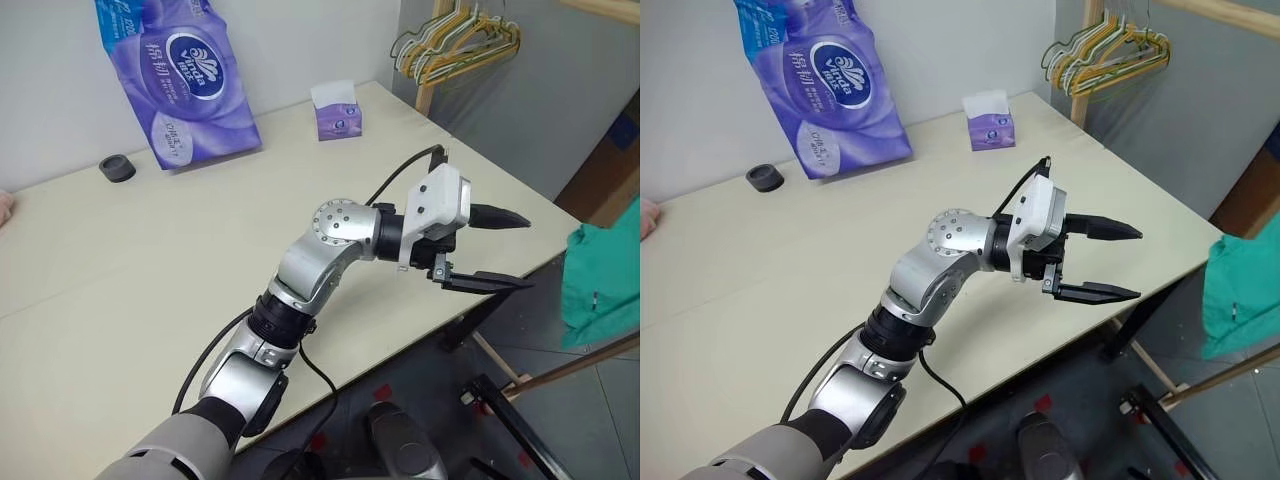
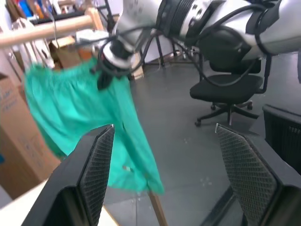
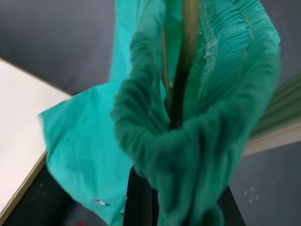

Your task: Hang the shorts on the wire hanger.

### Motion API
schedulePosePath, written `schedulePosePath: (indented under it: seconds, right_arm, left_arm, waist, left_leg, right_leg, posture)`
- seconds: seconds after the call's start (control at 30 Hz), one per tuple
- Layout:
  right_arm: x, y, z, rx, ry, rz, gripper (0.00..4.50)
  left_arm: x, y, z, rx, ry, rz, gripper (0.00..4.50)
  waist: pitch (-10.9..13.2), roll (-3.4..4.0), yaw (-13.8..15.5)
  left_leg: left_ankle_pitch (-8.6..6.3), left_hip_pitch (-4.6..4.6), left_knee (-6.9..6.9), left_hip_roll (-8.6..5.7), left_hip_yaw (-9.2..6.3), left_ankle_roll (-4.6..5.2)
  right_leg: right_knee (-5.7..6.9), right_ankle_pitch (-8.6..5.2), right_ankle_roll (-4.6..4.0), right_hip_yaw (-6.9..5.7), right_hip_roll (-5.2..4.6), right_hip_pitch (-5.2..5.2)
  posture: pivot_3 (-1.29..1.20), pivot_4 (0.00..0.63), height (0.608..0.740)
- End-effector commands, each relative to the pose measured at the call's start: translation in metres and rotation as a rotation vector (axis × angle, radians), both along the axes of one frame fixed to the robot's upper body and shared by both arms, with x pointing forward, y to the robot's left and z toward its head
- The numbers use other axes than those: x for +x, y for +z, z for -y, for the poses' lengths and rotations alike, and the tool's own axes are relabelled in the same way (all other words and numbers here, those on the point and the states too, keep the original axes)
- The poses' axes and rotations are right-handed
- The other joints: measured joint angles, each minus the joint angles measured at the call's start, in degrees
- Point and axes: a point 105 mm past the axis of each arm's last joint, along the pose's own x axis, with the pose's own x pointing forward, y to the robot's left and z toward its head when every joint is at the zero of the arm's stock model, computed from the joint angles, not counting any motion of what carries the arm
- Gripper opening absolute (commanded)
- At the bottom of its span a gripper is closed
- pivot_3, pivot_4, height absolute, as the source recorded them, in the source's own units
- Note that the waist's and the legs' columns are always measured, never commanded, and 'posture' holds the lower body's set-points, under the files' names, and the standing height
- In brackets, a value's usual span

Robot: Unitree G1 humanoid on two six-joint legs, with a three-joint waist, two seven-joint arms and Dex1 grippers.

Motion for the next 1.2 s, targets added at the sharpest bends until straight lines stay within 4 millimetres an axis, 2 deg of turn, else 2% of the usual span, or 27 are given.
schedulePosePath:
  seconds: [0.03, 0.17, 0.3, 0.43, 0.6, 0.77, 0.8, 0.93, 1.1, 1.2]
  right_arm:
    - [-0.006, 0.011, -0.002, 0.024, -0.005, 0.036, 0.00]
    - [-0.005, 0.005, -0.009, 0.069, 0.006, 0.037, 0.00]
    - [-0.003, 0.014, -0.010, 0.045, 0.020, 0.087, 0.00]
    - [-0.005, 0.018, -0.011, 0.036, 0.005, 0.105, 0.96]
    - [-0.007, 0.026, -0.017, 0.063, -0.036, 0.167, 2.69]
    - [-0.014, 0.040, -0.020, 0.009, -0.121, 0.239, 4.38]
    - [-0.015, 0.043, -0.021, -0.015, -0.132, 0.250, 4.45]
    - [-0.021, 0.077, -0.032, -0.303, -0.153, 0.319, 4.45]
    - [-0.025, 0.093, -0.043, -0.331, -0.222, 0.472, 4.45]
    - [-0.017, 0.111, -0.072, -0.504, -0.125, 0.563, 4.45]
  left_arm:
    - [-0.002, 0.025, 0.000, -0.077, -0.012, 0.061, 3.65]
    - [0.001, 0.032, 0.003, -0.099, -0.007, 0.083, 3.65]
    - [0.000, 0.035, 0.007, -0.104, -0.017, 0.112, 3.65]
    - [0.000, 0.037, 0.008, -0.112, -0.024, 0.116, 3.68]
    - [0.001, 0.037, 0.009, -0.115, -0.027, 0.120, 3.68]
    - [0.003, 0.037, 0.008, -0.113, -0.027, 0.118, 3.68]
    - [0.004, 0.036, 0.007, -0.110, -0.025, 0.118, 3.68]
    - [0.009, 0.028, 0.003, -0.077, 0.000, 0.134, 3.68]
    - [0.027, 0.019, -0.009, -0.045, 0.095, 0.122, 3.68]
    - [0.052, 0.003, -0.032, 0.017, 0.249, 0.119, 3.68]
  waist:
    - [0.08, 0.00, -0.11]
    - [0.09, -0.02, -0.16]
    - [0.08, -0.01, -0.19]
    - [0.08, 0.00, -0.22]
    - [0.07, 0.01, -0.33]
    - [0.05, 0.05, -0.29]
    - [0.05, 0.05, -0.29]
    - [-0.05, 0.21, -0.34]
    - [-0.17, 0.36, -0.47]
    - [-0.35, 0.66, -0.52]
  left_leg:
    - [0.00, 0.00, 0.00, -0.01, 0.00, 0.00]
    - [-0.01, -0.02, 0.01, -0.01, 0.01, -0.02]
    - [-0.02, -0.02, 0.01, 0.00, 0.00, -0.03]
    - [-0.03, -0.02, 0.01, 0.00, 0.00, -0.05]
    - [-0.05, -0.02, 0.02, 0.01, 0.00, -0.09]
    - [-0.06, -0.04, 0.02, 0.01, 0.00, -0.10]
    - [-0.06, -0.04, 0.02, 0.01, 0.00, -0.10]
    - [-0.06, -0.08, 0.03, 0.01, 0.01, -0.10]
    - [-0.06, -0.08, 0.07, 0.03, 0.00, -0.13]
    - [-0.06, -0.07, 0.07, 0.04, 0.00, -0.12]
  right_leg:
    - [0.01, 0.00, 0.01, 0.01, 0.00, 0.00]
    - [-0.02, 0.02, 0.09, 0.01, 0.00, 0.00]
    - [-0.02, 0.01, 0.10, 0.00, 0.00, 0.00]
    - [-0.01, 0.01, 0.12, 0.02, 0.00, -0.02]
    - [-0.01, 0.01, 0.13, 0.04, -0.01, -0.02]
    - [0.01, 0.01, 0.15, 0.05, -0.02, -0.05]
    - [0.01, 0.00, 0.15, 0.04, -0.02, -0.05]
    - [0.05, 0.00, 0.17, 0.08, -0.02, -0.11]
    - [0.05, 0.03, 0.24, 0.08, -0.03, -0.11]
    - [0.08, 0.03, 0.24, 0.13, -0.07, -0.13]
  posture:
    - [-0.42, 0.189, 0.740]
    - [-0.42, 0.185, 0.740]
    - [-0.43, 0.179, 0.740]
    - [-0.43, 0.173, 0.740]
    - [-0.43, 0.159, 0.740]
    - [-0.43, 0.150, 0.740]
    - [-0.43, 0.149, 0.740]
    - [-0.43, 0.138, 0.740]
    - [-0.42, 0.122, 0.740]
    - [-0.40, 0.114, 0.740]
